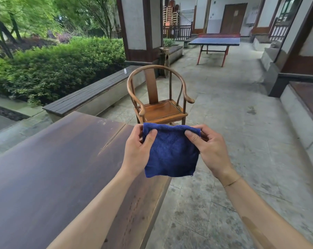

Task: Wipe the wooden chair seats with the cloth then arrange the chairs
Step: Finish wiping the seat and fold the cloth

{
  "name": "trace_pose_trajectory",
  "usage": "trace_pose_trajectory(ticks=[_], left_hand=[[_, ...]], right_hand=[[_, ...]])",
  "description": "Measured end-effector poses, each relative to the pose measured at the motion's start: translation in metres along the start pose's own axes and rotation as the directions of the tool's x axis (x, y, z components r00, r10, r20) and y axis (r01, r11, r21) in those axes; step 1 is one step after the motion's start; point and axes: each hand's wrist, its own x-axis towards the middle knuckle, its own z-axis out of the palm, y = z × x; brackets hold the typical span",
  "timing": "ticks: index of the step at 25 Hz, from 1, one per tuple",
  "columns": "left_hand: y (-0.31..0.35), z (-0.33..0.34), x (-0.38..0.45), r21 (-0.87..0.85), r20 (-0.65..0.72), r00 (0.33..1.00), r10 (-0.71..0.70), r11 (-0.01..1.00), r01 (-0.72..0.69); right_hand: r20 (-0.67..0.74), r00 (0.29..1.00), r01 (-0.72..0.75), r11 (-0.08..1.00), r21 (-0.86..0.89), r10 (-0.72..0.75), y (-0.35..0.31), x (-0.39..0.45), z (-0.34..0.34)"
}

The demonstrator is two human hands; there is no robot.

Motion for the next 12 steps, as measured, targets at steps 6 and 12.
trace_pose_trajectory(ticks=[6,12], left_hand=[[-0.042,0.001,0.086,-0.056,-0.016,1.0,-0.024,0.998,0.023],[-0.08,-0.007,0.15,-0.086,-0.069,0.996,-0.058,0.995,0.052]], right_hand=[[0.022,1.0,0.001,0.999,0.042,-0.002,0.034,0.091,0.029],[0.061,0.998,0.004,0.999,0.034,-0.006,0.063,0.169,0.062]])
